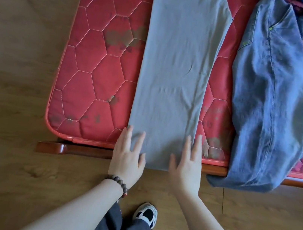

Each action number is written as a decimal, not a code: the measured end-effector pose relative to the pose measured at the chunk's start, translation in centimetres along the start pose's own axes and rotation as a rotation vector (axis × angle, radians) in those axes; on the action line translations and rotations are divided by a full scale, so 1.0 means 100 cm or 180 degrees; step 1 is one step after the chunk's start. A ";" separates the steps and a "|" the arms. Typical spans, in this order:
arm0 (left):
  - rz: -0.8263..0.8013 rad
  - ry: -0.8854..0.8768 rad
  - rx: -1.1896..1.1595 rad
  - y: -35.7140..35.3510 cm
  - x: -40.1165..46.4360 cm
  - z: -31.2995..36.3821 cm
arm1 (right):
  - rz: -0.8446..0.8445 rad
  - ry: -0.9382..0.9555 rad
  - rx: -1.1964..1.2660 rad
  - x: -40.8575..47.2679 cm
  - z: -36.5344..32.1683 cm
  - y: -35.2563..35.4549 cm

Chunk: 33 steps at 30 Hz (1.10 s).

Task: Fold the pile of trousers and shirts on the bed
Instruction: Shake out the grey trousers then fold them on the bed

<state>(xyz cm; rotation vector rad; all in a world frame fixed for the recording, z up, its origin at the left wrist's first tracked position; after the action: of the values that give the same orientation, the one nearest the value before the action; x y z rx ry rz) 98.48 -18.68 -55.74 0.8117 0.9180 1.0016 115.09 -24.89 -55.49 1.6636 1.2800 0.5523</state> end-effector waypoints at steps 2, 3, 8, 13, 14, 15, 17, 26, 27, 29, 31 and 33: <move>0.0271 0.0566 -0.0767 0.013 0.004 -0.001 | 0.0394 -0.0521 0.0457 0.000 0.004 0.014; 0.0311 0.0899 -0.1049 0.017 0.008 -0.003 | 0.0459 -0.0738 0.0596 0.001 0.007 0.018; 0.0451 0.1251 -0.0957 0.026 0.014 -0.004 | 0.0390 -0.1404 0.0642 0.010 0.015 0.020; 0.0392 0.1252 -0.1230 0.024 0.009 -0.007 | 0.0485 -0.1395 0.0889 0.006 0.015 0.019; 0.0381 0.1220 -0.1273 0.024 0.009 -0.008 | 0.0483 -0.1458 0.0967 0.005 0.015 0.018; 0.0385 0.1196 -0.1298 0.023 0.010 -0.009 | 0.0480 -0.1522 0.1034 0.004 0.017 0.018; 0.0393 0.1193 -0.1334 0.024 0.011 -0.010 | 0.0499 -0.1617 0.1103 0.005 0.021 0.018; -0.0031 0.1140 -0.1216 0.019 0.025 -0.011 | 0.0481 -0.1771 0.1223 0.006 0.033 0.019; -0.0074 0.1108 -0.1188 0.019 0.026 -0.010 | 0.0450 -0.1761 0.1214 0.007 0.034 0.019; -0.0120 0.1000 -0.1200 0.022 0.028 -0.007 | 0.0571 -0.1699 0.1178 0.007 0.034 0.023; -0.0002 0.0959 -0.1267 0.026 0.026 -0.007 | 0.0816 -0.1635 0.1195 0.005 0.033 0.026; 0.0035 0.1141 -0.1420 0.026 0.020 -0.013 | 0.0817 -0.1763 0.1316 0.001 0.033 0.023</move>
<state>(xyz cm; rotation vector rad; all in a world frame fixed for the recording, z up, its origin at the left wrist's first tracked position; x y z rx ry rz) 97.00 -15.75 -54.48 0.2651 0.9411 1.3271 118.90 -26.14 -55.03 2.1467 0.8068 -0.0514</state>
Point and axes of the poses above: each hand's wrist, its own x-axis towards the middle knuckle, its own y-axis out of the back of the hand, z = x × y, the point moved 5 cm from there along x, towards the middle knuckle, and after that the axes turned 9 degrees about y, right-handed, at the moved point
